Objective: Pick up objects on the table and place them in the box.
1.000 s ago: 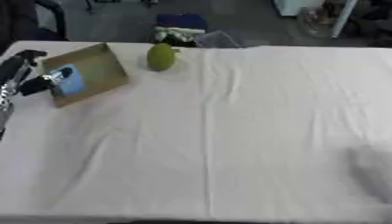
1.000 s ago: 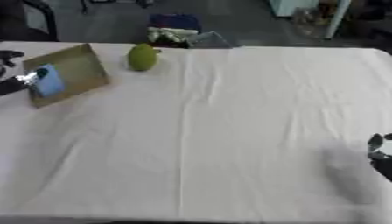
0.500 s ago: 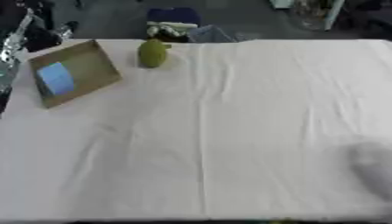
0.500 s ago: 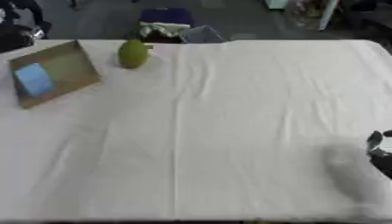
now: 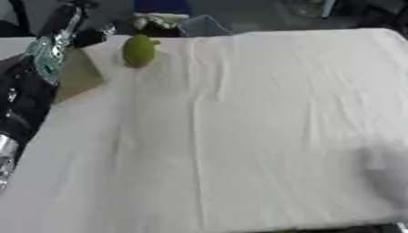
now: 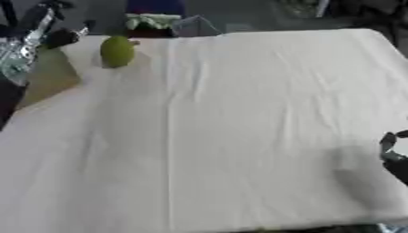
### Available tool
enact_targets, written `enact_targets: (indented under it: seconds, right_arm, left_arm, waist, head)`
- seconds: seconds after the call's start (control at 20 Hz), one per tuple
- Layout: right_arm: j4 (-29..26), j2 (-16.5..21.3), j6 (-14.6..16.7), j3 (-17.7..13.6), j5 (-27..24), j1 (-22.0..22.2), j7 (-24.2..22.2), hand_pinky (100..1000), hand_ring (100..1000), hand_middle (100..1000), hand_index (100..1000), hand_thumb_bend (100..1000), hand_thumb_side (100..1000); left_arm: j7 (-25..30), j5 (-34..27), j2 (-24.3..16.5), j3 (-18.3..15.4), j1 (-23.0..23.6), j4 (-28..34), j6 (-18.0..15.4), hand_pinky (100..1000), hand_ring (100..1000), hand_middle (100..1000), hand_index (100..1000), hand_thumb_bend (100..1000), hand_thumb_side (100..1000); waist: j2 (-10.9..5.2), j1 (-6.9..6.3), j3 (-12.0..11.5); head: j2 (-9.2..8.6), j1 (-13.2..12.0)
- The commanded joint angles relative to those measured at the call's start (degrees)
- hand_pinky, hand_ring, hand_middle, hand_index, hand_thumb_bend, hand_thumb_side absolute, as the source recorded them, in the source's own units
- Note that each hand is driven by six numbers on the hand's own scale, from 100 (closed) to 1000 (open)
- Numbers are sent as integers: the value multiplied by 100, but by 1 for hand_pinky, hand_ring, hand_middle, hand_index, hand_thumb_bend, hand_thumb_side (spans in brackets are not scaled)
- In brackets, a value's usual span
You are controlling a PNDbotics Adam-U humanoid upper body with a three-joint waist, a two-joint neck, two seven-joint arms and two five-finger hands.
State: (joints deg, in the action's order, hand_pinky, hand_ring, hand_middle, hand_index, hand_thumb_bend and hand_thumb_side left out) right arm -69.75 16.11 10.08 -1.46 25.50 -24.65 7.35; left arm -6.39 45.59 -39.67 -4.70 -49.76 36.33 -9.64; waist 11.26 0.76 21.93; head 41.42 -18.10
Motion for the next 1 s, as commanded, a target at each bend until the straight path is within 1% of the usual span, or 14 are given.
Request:
enact_targets:
  seconds: [0.05, 0.15, 0.25, 0.45, 0.6, 0.65, 0.7, 0.75, 0.8, 0.85, 0.9, 0.95, 1.0]
  right_arm:
    - [-142, 67, 9, -17, -27, -102, -11, 749, 1000, 607, 896, 100, 328]
    - [-167, -2, 31, 17, -24, -275, -34, 749, 1000, 607, 896, 100, 328]
    - [-171, -56, 41, 46, -20, -399, -65, 749, 1000, 607, 896, 100, 329]
    - [-158, -89, 44, 57, -25, -487, -84, 749, 1000, 608, 896, 100, 329]
    - [-152, -92, 50, 60, -33, -504, -90, 749, 1000, 608, 896, 100, 330]
    - [-152, -93, 52, 60, -35, -505, -90, 749, 1000, 608, 896, 100, 330]
    - [-152, -95, 53, 60, -37, -506, -90, 749, 1000, 608, 896, 100, 331]
    - [-154, -97, 55, 60, -37, -506, -91, 749, 1000, 608, 896, 100, 331]
    - [-155, -98, 56, 59, -37, -505, -90, 749, 1000, 608, 896, 100, 332]
    - [-155, -99, 56, 57, -35, -501, -90, 749, 1000, 608, 896, 100, 333]
    - [-155, -100, 55, 53, -33, -495, -86, 749, 1000, 608, 897, 100, 333]
    - [-154, -99, 54, 49, -30, -486, -82, 749, 1000, 608, 897, 100, 333]
    - [-154, -97, 53, 45, -28, -474, -79, 749, 1000, 608, 897, 100, 333]
  left_arm:
    - [-49, 101, -120, -11, -138, -34, -32, 786, 772, 832, 904, 548, 814]
    - [31, 235, 5, 141, -278, -213, 28, 776, 765, 830, 903, 545, 801]
    - [24, 416, 56, 186, -364, -325, 60, 765, 756, 820, 901, 541, 785]
    - [3, 804, 184, 157, -414, -370, -2, 754, 743, 802, 893, 549, 793]
    - [26, 1090, 268, 122, -419, -355, -66, 751, 728, 788, 884, 526, 770]
    - [43, 1180, 296, 119, -410, -356, -80, 742, 688, 755, 861, 429, 684]
    - [70, 1268, 321, 122, -400, -361, -95, 712, 625, 689, 818, 251, 465]
    - [100, 1354, 338, 129, -389, -363, -110, 700, 601, 657, 793, 180, 355]
    - [127, 1435, 349, 129, -380, -361, -123, 675, 550, 591, 758, 100, 173]
    - [149, 1507, 354, 126, -374, -353, -137, 655, 507, 533, 726, 100, 132]
    - [143, 1558, 351, 114, -372, -328, -154, 640, 473, 489, 693, 100, 145]
    - [106, 1580, 340, 94, -373, -287, -171, 609, 408, 409, 628, 100, 184]
    - [46, 1567, 318, 66, -378, -224, -189, 600, 388, 383, 609, 100, 205]
  waist:
    - [-68, 0, 34]
    - [99, -28, 228]
    - [198, -47, 390]
    - [271, -43, 483]
    - [291, -42, 501]
    - [294, -42, 505]
    - [295, -42, 508]
    - [294, -42, 510]
    - [293, -41, 509]
    - [287, -40, 506]
    - [280, -39, 501]
    - [269, -38, 493]
    - [256, -35, 478]
  head:
    - [-99, -19]
    - [-265, -129]
    - [-363, -216]
    - [-433, -260]
    - [-443, -273]
    - [-440, -273]
    - [-436, -272]
    - [-433, -269]
    - [-430, -265]
    - [-423, -259]
    - [-416, -252]
    - [-406, -242]
    - [-393, -228]
